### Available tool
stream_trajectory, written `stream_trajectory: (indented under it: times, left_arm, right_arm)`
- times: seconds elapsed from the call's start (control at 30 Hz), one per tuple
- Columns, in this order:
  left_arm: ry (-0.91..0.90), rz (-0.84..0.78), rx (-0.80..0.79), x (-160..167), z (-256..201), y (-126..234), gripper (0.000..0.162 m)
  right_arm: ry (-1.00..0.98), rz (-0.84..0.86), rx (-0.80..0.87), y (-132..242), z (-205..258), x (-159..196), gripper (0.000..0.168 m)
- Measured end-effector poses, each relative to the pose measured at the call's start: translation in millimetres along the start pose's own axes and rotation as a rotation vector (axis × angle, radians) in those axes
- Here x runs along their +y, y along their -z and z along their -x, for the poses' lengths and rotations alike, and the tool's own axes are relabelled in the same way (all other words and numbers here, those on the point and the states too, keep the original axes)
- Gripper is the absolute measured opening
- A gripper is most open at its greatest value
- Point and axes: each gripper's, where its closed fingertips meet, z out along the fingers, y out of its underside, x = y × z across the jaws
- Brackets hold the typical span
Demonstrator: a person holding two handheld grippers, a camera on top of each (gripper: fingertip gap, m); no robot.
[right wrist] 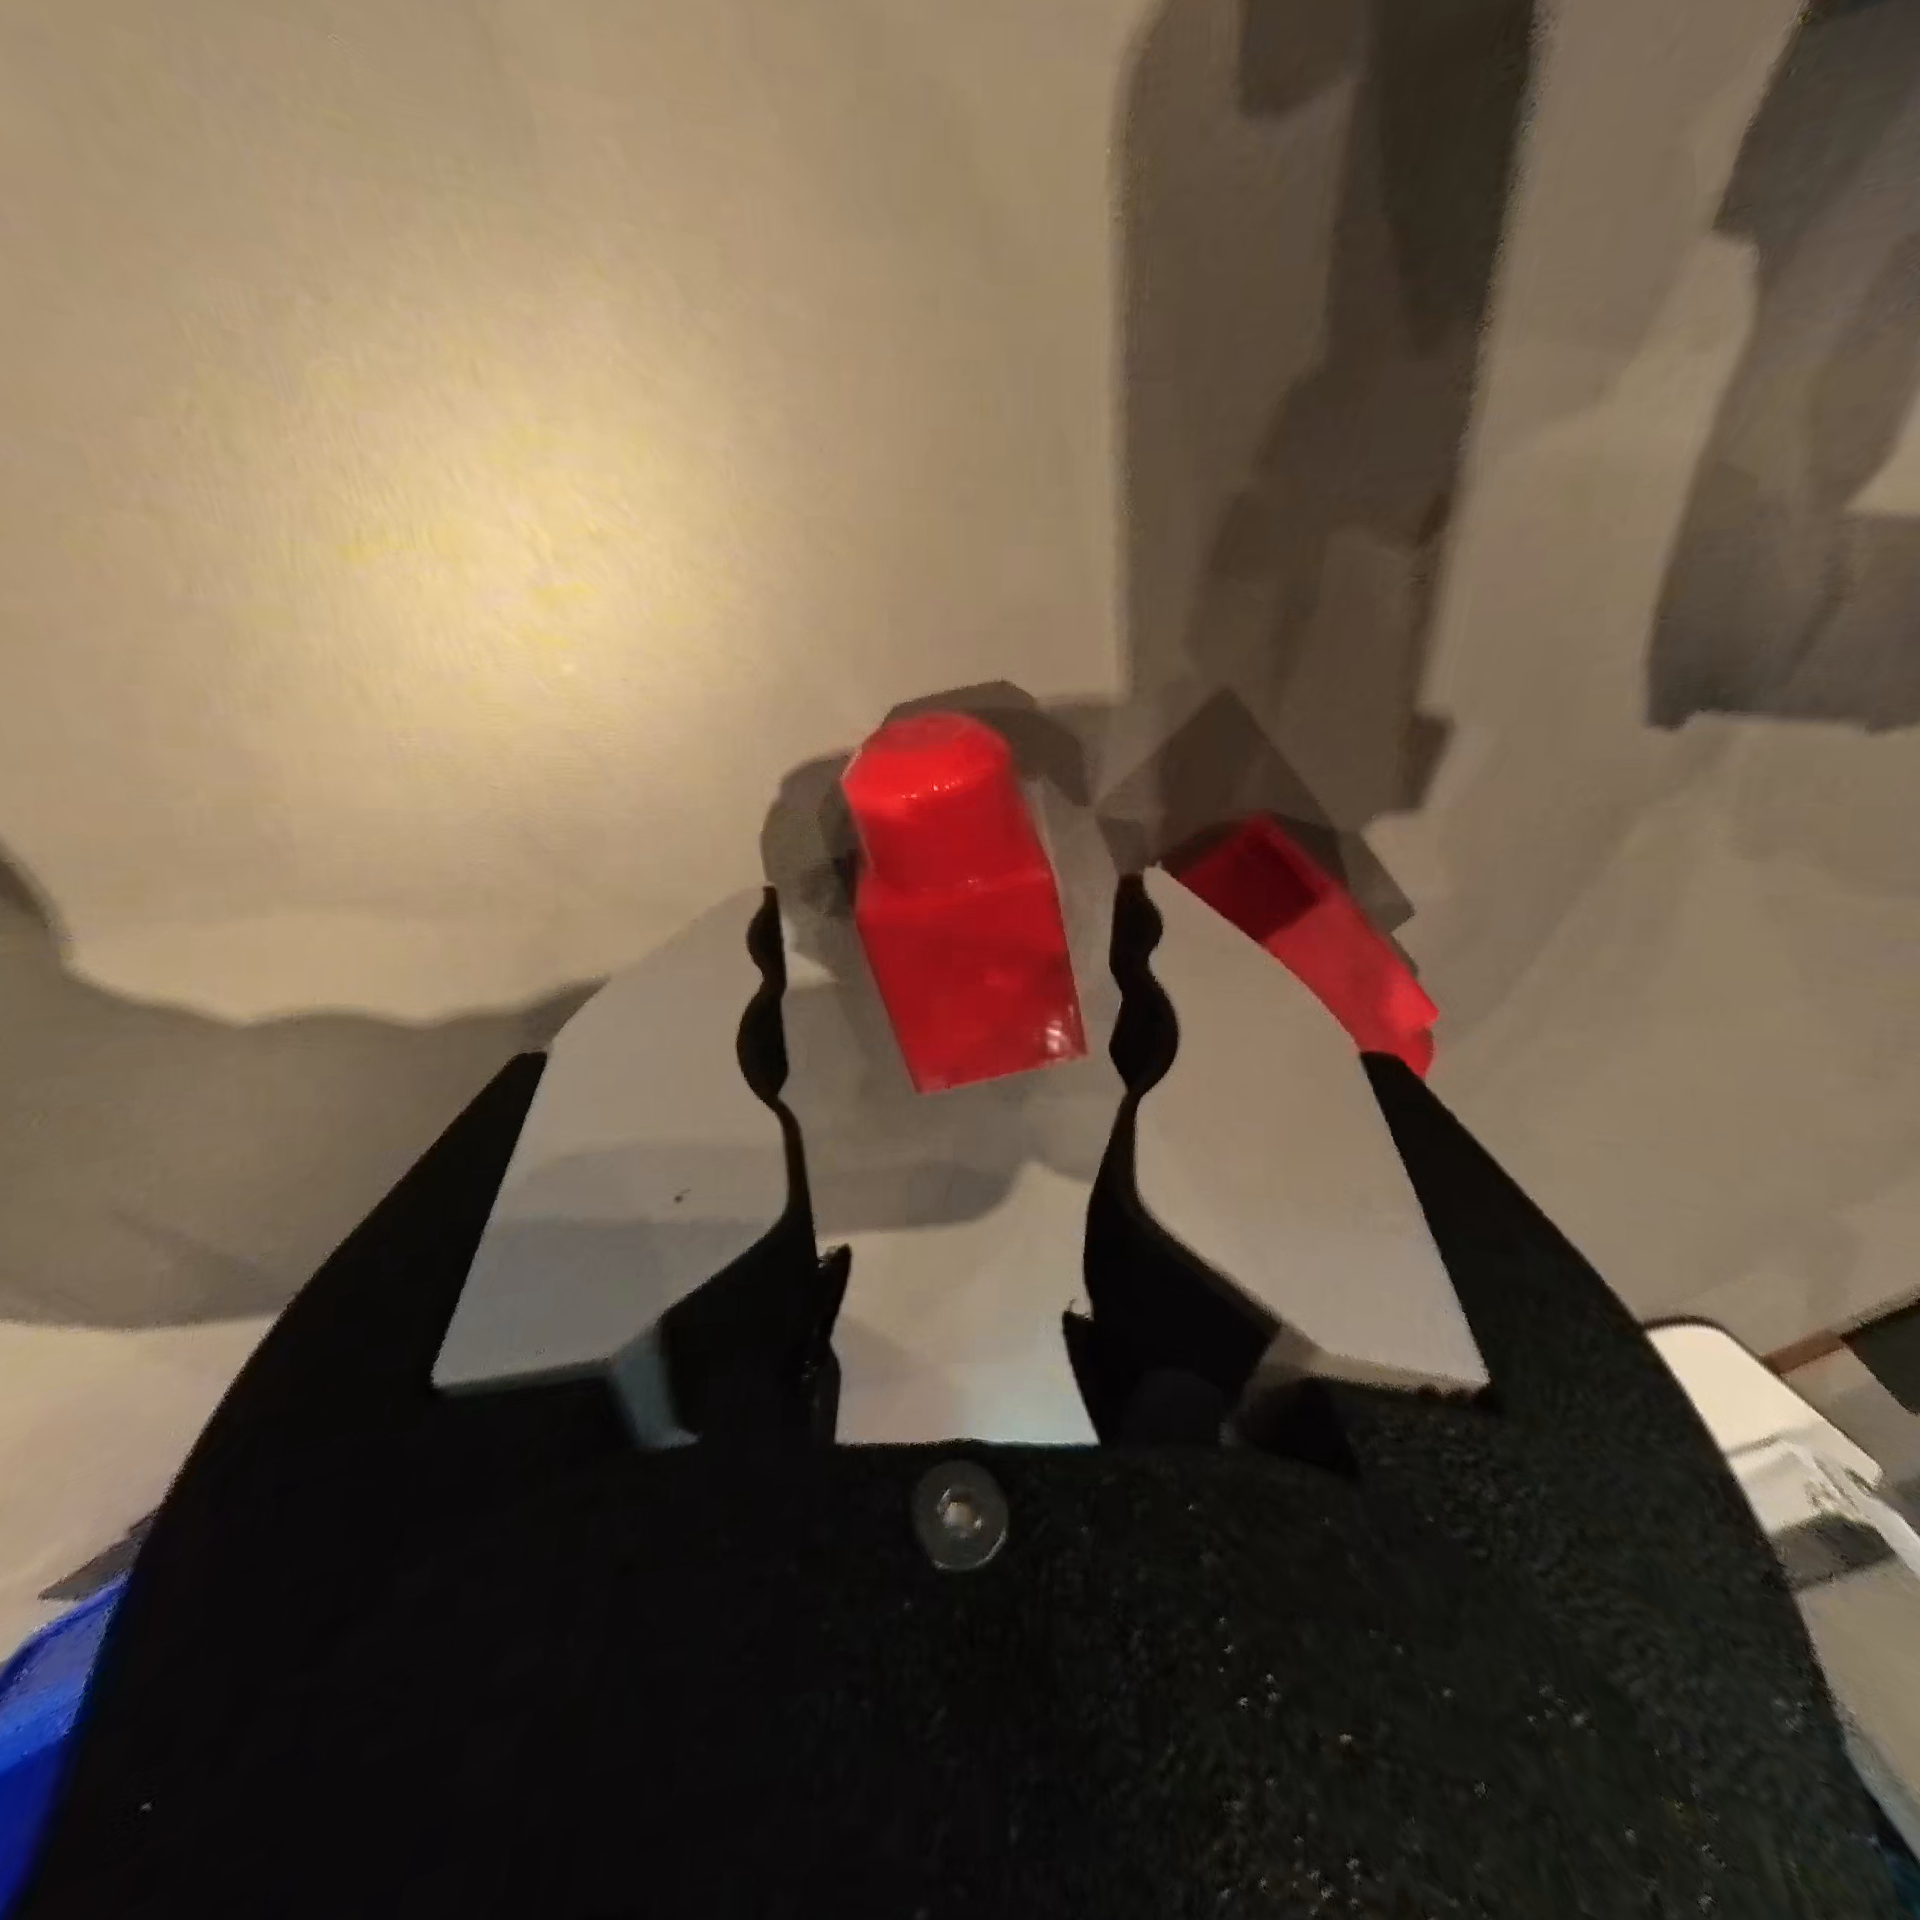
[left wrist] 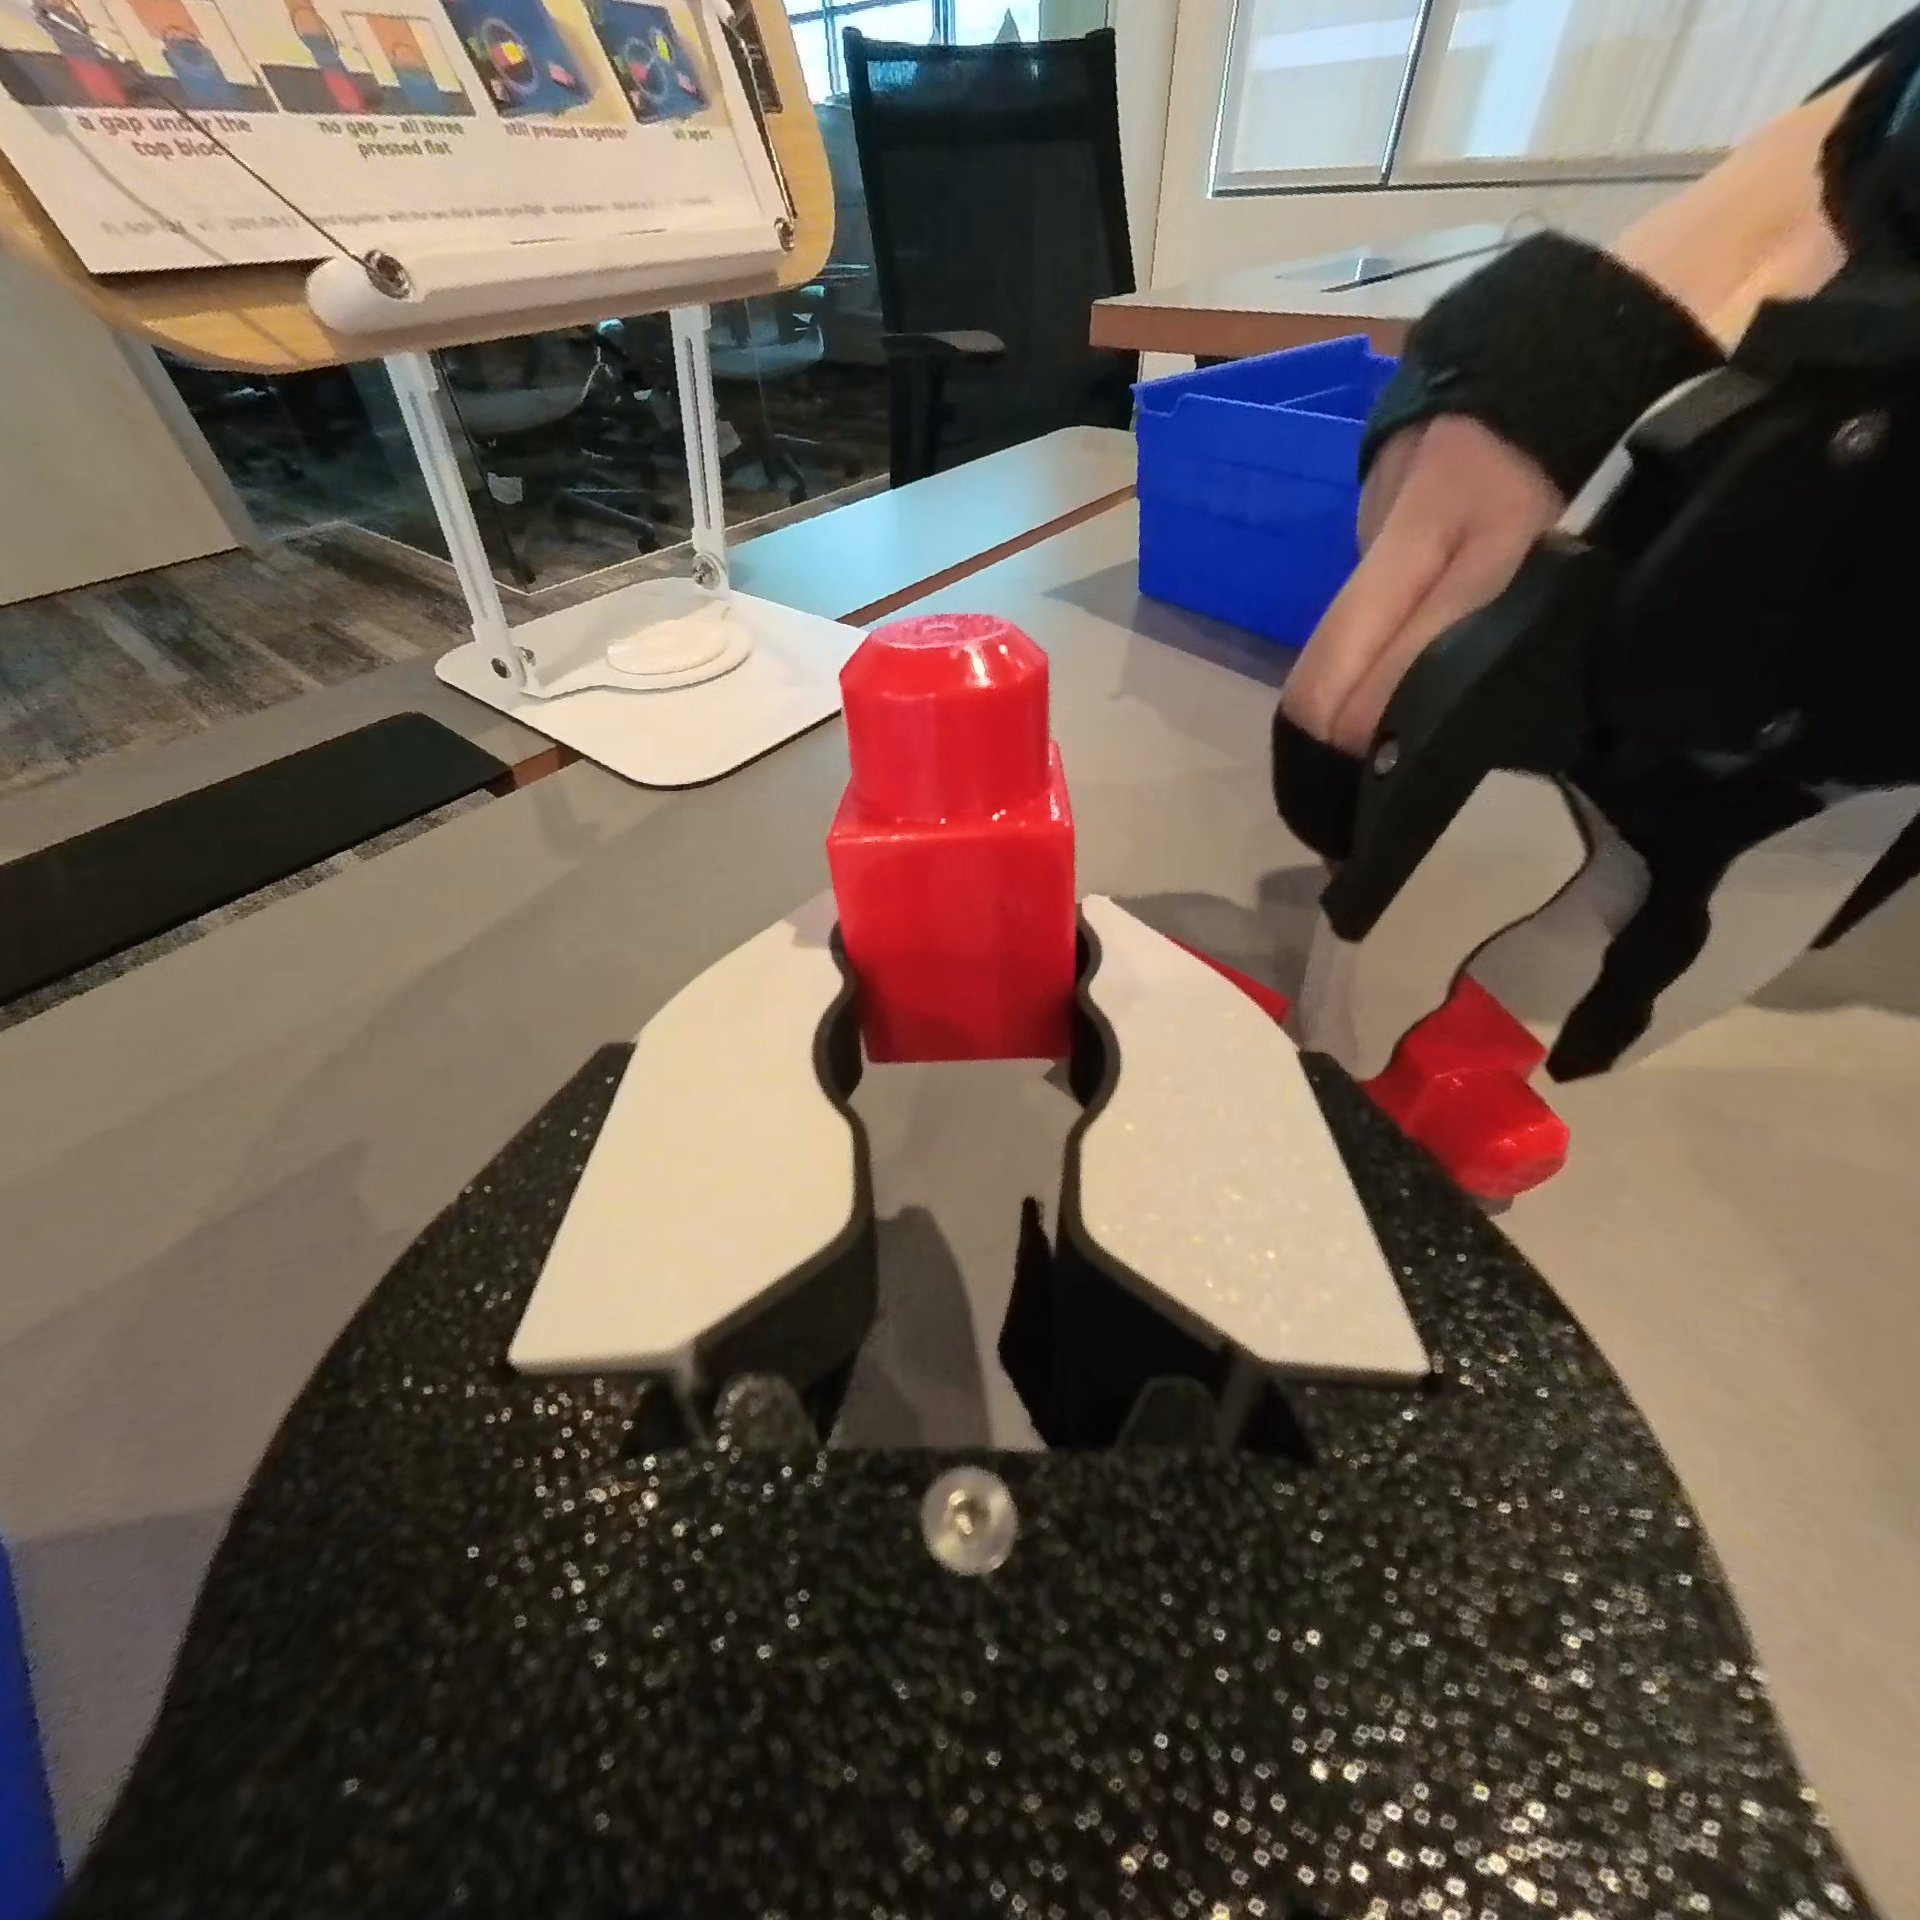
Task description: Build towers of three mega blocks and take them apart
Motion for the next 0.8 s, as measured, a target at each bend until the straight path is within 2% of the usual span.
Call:
stream_trajectory:
  times: [0.03,0.1,0.17,0.27,0.37,0.47,0.57,0.63,0.8]
  left_arm:
    - [0.000,0.000,0.001,0,0,0,0.036]
    - [-0.002,-0.002,0.002,0,-1,0,0.036]
    - [-0.005,-0.003,0.004,-1,-2,0,0.036]
    - [-0.004,-0.010,0.010,-1,-3,-1,0.036]
    - [0.020,-0.030,0.047,-3,-8,-2,0.036]
    - [0.062,-0.081,0.170,-7,-26,-5,0.036]
    - [0.097,-0.131,0.323,-14,-49,-5,0.036]
    - [0.105,-0.143,0.407,-16,-64,-4,0.036]
    - [0.022,-0.067,0.502,-5,-89,-9,0.036]
  right_arm:
    - [0.005,0.005,-0.007,-2,1,0,0.057]
    - [0.021,-0.001,0.006,-4,1,-2,0.041]
    - [0.011,-0.009,0.018,-4,1,-2,0.039]
    - [-0.129,-0.079,0.061,7,-5,-2,0.039]
    - [-0.361,-0.380,0.206,48,-28,-12,0.039]
    - [-0.568,-0.836,0.418,112,-54,-19,0.039]
    - [-0.659,-1.252,0.562,159,-58,-21,0.038]
    - [-0.677,-1.435,0.614,169,-56,-22,0.038]
    - [-0.736,-1.647,0.549,159,-57,-23,0.038]
